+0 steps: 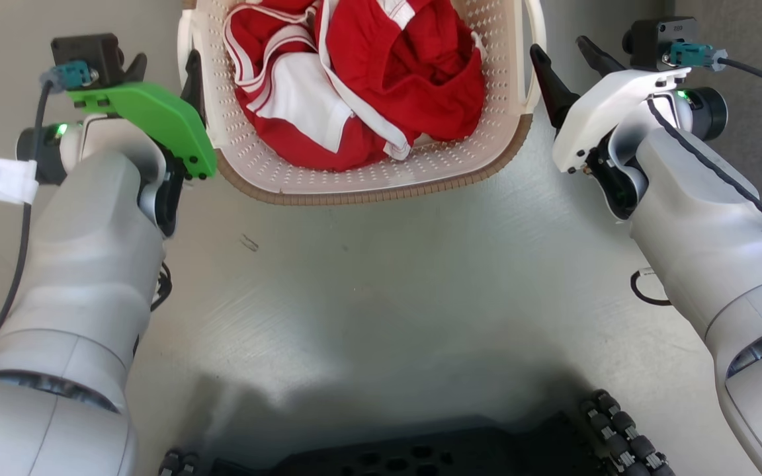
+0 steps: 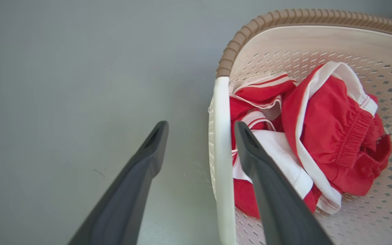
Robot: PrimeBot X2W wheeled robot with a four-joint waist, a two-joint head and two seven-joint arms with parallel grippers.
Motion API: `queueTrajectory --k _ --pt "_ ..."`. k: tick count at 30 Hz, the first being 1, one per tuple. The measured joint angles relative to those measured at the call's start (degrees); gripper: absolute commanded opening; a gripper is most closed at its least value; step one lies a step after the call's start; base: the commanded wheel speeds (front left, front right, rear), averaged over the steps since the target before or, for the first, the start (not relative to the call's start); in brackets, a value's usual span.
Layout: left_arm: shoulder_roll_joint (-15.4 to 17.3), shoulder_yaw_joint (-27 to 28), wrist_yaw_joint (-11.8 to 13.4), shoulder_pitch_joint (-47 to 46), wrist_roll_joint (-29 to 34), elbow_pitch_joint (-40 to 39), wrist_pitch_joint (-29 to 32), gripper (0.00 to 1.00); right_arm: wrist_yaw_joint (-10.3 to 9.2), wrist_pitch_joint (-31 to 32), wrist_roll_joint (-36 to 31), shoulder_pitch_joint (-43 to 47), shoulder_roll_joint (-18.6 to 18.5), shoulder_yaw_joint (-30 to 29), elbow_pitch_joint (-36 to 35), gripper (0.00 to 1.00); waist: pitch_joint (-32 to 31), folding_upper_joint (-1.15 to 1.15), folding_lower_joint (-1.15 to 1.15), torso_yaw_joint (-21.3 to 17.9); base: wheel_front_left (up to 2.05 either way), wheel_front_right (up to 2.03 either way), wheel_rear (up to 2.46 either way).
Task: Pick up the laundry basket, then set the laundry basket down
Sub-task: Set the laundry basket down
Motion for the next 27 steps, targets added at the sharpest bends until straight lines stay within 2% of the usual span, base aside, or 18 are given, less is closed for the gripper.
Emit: queueTrajectory --k 7,15,27 --pt "0.0 -0.9 0.0 2.0 0.5 -0.2 -1.1 1.00 -0.01 0.0 -0.2 1.4 -0.2 -1.1 -2.9 1.00 -2.7 0.00 0.00 0.0 0.00 0.00 0.00" --pt "0.2 -1.6 0.0 4.4 2.0 -1.9 -1.7 1.00 -1.02 0.0 -0.9 4.9 -1.8 -3.4 -6.6 1.00 -7.3 0.00 0.00 -0.1 0.00 0.00 0.00" --pt "2.8 2.0 3.4 9.3 5.2 -14.8 -1.7 1.00 -3.42 0.0 -2.4 11.9 -2.7 -7.1 -11.8 1.00 -16.4 0.00 0.00 -0.2 0.00 0.00 0.00"
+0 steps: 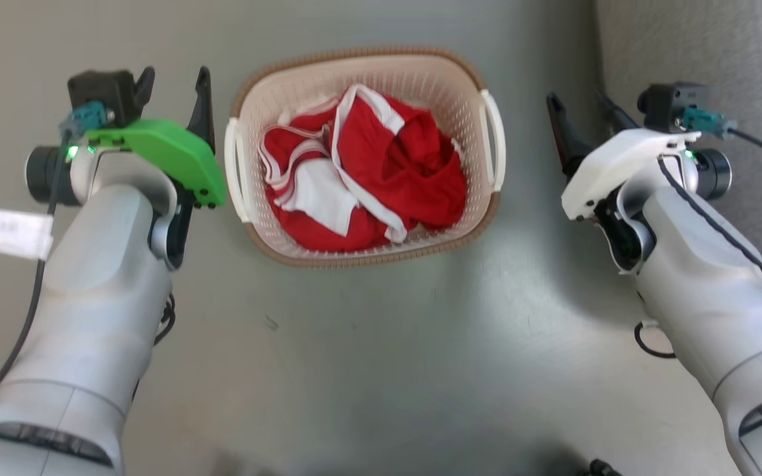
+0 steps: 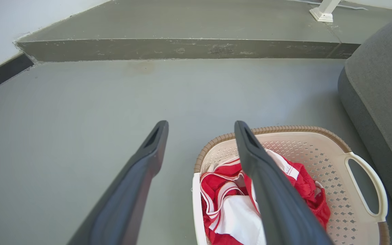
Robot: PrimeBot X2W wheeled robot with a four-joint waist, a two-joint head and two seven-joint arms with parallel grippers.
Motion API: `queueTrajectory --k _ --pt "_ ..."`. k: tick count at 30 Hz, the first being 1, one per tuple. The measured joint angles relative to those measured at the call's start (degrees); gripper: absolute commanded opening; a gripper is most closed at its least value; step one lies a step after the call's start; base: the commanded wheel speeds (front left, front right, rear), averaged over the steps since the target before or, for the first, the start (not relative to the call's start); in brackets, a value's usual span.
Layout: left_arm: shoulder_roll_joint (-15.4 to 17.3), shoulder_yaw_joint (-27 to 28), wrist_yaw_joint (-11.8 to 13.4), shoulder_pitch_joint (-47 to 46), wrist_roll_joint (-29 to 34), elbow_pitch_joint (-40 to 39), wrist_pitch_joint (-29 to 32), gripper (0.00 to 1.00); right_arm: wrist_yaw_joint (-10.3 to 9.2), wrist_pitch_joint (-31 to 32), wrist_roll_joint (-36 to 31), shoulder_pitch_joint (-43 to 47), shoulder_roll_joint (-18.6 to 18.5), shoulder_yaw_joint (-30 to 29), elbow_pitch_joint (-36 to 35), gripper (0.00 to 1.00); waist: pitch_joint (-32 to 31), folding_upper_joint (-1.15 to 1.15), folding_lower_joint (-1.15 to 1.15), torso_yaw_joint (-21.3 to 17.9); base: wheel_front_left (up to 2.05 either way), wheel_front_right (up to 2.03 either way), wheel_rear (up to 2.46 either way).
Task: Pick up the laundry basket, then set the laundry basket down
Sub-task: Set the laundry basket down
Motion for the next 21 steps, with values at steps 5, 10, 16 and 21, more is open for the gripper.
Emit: queueTrajectory --k 5,10,16,21 --pt "1.1 2.0 1.3 3.9 1.3 -5.5 0.0 1.00 -1.15 0.0 -1.3 2.8 -0.5 -1.7 -3.3 1.00 -4.0 0.00 0.00 -0.2 0.00 0.00 0.00" --pt "1.8 4.1 2.8 8.6 3.6 -11.1 0.0 1.00 -3.21 0.0 -2.3 6.0 -0.8 -4.8 -7.9 1.00 -8.1 0.00 0.00 -0.5 0.00 0.00 0.00" --pt "2.3 6.4 4.1 14.0 5.6 -18.5 0.0 1.00 -4.74 0.0 -4.4 10.4 -1.1 -7.8 -13.0 1.00 -12.9 0.00 0.00 -1.0 0.00 0.00 0.00" --pt "2.3 8.7 4.8 18.9 8.2 -25.6 0.0 1.00 -5.84 0.0 -7.3 15.0 -1.1 -8.9 -17.3 1.00 -17.4 0.00 0.00 -1.3 0.00 0.00 0.00"
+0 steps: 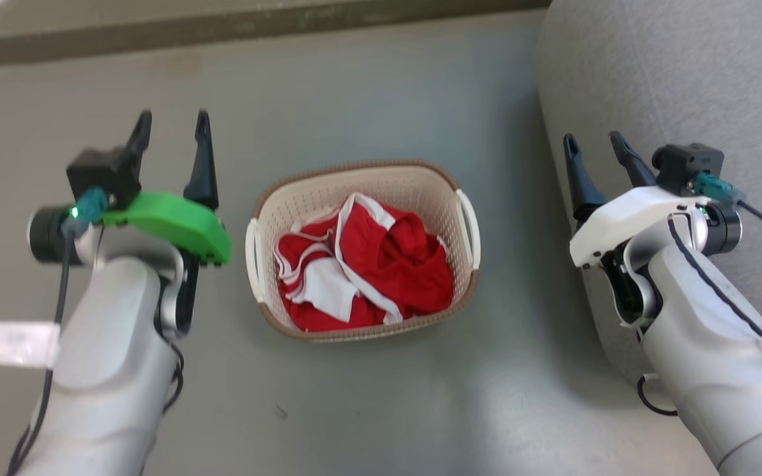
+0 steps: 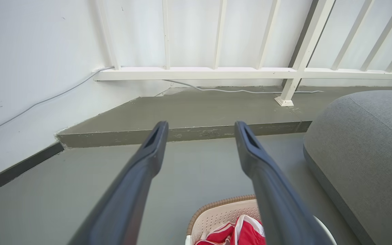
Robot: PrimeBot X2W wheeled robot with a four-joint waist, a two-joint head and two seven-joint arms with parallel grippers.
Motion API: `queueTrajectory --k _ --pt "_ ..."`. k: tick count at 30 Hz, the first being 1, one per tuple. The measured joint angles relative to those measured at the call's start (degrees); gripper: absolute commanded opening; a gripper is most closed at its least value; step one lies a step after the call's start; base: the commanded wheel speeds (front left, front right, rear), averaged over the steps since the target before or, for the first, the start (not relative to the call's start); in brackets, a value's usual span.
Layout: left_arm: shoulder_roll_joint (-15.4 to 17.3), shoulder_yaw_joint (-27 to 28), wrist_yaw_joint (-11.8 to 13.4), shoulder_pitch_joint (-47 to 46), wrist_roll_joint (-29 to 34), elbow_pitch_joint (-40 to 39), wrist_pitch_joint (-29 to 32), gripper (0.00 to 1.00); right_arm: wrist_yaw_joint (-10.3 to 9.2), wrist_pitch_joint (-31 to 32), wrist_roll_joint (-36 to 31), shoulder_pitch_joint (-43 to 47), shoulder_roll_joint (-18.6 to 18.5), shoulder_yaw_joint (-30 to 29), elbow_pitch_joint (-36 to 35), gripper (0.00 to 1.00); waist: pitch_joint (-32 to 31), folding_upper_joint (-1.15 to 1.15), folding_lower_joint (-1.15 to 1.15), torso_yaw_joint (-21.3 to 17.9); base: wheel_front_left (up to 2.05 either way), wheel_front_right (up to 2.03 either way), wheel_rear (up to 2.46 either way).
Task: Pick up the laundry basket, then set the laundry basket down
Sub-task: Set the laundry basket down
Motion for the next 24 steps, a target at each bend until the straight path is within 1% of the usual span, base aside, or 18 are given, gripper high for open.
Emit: queueTrajectory --k 4,7,11,14,15,18,19,24 --pt "0.1 0.7 0.5 4.3 1.5 -3.2 0.0 1.00 -0.86 0.0 -1.7 2.1 -0.1 -1.0 -3.5 1.00 -2.7 0.00 0.00 -0.2 0.00 0.00 0.00" --pt "0.1 0.9 0.5 6.1 2.1 -4.8 0.0 1.00 -0.98 0.0 -2.6 3.3 -0.1 -1.5 -5.4 1.00 -4.0 0.00 0.00 -0.3 0.00 0.00 0.00" --pt "0.1 1.8 1.0 9.6 2.9 -7.6 0.0 1.00 -1.87 0.0 -4.6 5.8 -0.2 -2.7 -9.0 1.00 -6.5 0.00 0.00 -0.4 0.00 0.00 0.00" --pt "0.1 2.3 1.3 12.2 3.3 -9.5 0.0 1.00 -1.97 0.0 -5.7 7.7 -0.3 -3.3 -11.7 1.00 -8.1 0.00 0.00 -0.5 0.00 0.00 0.00" --pt "0.1 2.4 1.3 13.0 3.5 -10.3 0.0 1.00 -2.37 0.0 -6.2 8.3 -0.3 -3.4 -12.5 1.00 -8.7 0.00 0.00 -0.5 0.00 0.00 0.00" --pt "0.1 2.5 1.5 15.2 3.7 -12.2 0.0 1.00 -2.47 -0.1 -7.3 10.1 -0.4 -4.2 -14.8 1.00 -10.2 0.00 0.00 -0.5 0.00 0.00 0.00" --pt "0.1 2.5 1.5 15.8 3.7 -12.7 0.0 1.00 -2.86 -0.1 -7.6 10.8 -0.4 -4.4 -15.6 1.00 -10.7 0.00 0.00 -0.5 0.00 0.00 0.00" --pt "0.1 2.6 1.9 19.3 4.9 -16.0 0.0 1.00 -2.92 -0.1 -8.5 14.0 -0.4 -4.9 -18.1 1.00 -12.8 0.00 0.00 -0.6 0.00 0.00 0.00"
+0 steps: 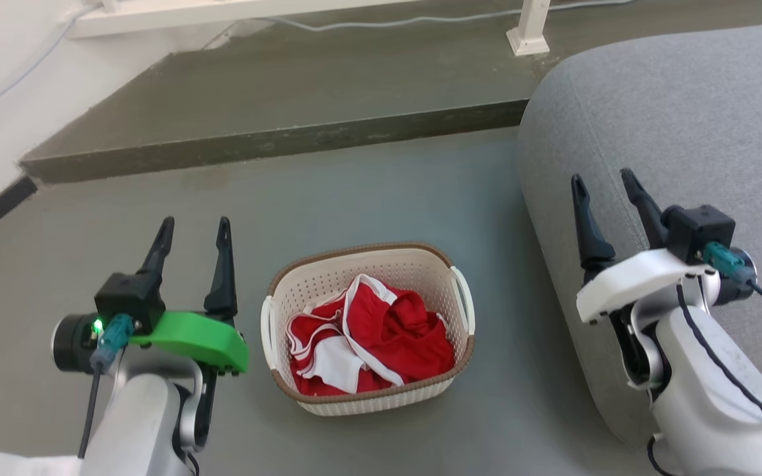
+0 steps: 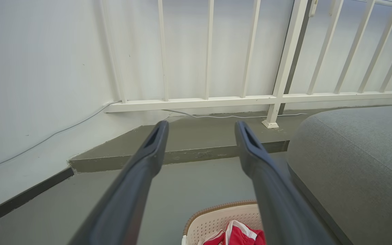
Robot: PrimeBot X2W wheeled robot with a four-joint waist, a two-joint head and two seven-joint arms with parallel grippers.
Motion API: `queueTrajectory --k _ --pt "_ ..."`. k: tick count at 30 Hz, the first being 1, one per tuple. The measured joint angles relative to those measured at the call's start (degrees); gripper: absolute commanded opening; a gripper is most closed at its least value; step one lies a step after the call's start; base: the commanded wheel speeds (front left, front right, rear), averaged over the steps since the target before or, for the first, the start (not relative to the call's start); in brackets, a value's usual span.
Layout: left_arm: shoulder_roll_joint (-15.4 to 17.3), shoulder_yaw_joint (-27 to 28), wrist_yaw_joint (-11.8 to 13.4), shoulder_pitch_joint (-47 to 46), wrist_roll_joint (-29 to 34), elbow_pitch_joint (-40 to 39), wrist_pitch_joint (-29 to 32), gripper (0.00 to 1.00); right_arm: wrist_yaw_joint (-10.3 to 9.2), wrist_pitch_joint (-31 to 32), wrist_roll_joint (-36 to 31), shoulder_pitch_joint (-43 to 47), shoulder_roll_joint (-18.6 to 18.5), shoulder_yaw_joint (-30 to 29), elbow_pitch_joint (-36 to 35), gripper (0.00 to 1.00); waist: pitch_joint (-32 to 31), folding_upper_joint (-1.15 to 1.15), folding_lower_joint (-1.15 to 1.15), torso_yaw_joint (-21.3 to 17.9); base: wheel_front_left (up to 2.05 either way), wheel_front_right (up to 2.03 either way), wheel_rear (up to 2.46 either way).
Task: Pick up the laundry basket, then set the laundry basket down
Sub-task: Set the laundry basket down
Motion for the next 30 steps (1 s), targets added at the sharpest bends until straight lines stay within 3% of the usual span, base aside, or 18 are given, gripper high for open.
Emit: queueTrajectory --k 30 --pt "-0.1 1.6 1.1 19.3 1.5 -9.3 0.0 1.00 -1.21 0.0 -3.1 16.6 -0.7 -0.3 -6.4 1.00 -4.9 0.00 0.00 0.2 0.00 0.00 0.00"
